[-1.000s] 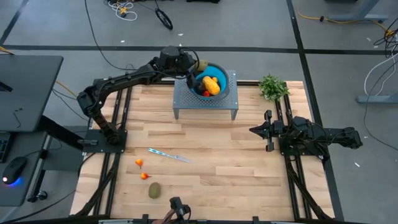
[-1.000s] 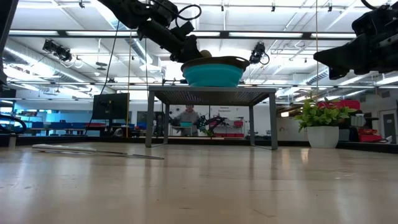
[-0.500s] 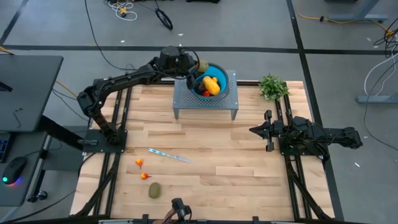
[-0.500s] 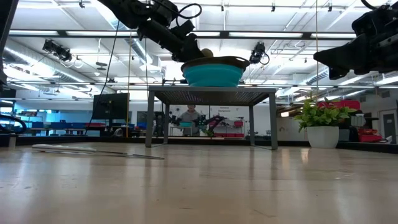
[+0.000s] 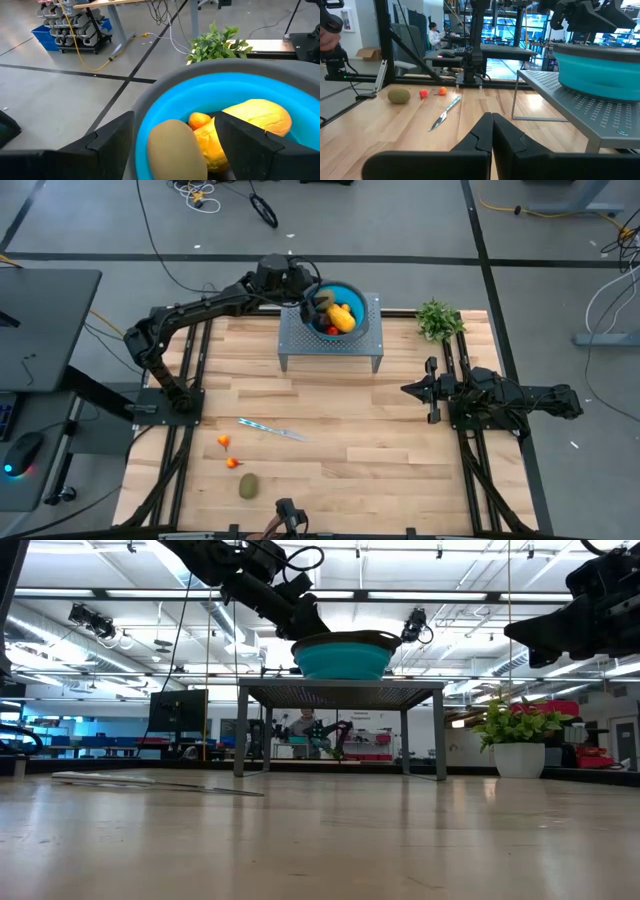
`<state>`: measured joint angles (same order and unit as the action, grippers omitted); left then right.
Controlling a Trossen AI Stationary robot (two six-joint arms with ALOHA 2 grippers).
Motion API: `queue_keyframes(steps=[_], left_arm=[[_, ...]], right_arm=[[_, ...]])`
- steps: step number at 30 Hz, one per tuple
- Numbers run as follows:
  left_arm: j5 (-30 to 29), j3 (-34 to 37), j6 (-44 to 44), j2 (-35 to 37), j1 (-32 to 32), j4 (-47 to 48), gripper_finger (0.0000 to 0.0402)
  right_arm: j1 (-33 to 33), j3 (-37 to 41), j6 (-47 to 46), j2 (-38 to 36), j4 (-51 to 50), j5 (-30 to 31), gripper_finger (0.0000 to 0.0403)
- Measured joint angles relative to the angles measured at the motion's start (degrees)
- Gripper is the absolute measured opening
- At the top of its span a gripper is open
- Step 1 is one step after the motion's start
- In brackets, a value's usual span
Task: Pick & Place Fruit
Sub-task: Put the kiwi into the blue bin
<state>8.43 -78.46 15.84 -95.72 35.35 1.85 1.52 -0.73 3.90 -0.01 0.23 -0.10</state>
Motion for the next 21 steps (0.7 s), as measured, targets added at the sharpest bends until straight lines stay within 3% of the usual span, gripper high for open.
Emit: queue_keyframes(steps=[21], left_arm=[[-2.4,-0.04,0.85,2.86,-0.09,0.39,0.0282]], right_arm=[[0.01,0.0,0.0,0.0,-0.01,0.0,0.0007]])
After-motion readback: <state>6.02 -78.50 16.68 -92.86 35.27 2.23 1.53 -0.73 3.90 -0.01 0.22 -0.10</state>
